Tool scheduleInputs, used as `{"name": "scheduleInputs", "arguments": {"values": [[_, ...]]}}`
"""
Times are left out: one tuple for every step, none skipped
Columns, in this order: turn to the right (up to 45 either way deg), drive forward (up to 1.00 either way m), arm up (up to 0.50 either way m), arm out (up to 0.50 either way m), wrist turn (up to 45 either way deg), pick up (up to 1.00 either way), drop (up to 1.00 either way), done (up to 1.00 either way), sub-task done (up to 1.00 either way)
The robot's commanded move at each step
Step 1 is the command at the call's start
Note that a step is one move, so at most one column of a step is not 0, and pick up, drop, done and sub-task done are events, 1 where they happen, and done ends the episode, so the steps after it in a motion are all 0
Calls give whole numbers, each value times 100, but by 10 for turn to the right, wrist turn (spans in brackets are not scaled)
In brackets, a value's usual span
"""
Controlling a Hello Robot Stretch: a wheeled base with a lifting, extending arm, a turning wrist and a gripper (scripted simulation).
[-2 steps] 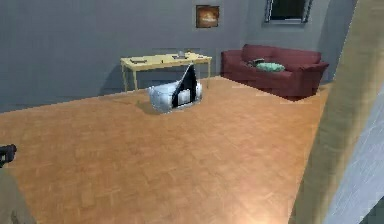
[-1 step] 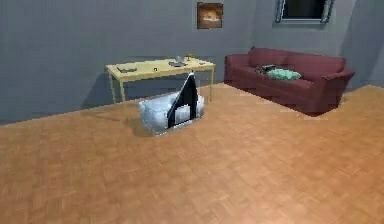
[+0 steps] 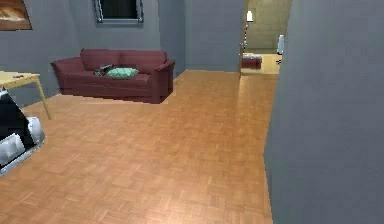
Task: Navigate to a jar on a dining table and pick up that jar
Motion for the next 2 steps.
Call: {"name": "scheduleInputs", "arguments": {"values": [[90,0,0,0,0,0,0,0,0],[0,100,0,0,0,0,0,0,0]]}}
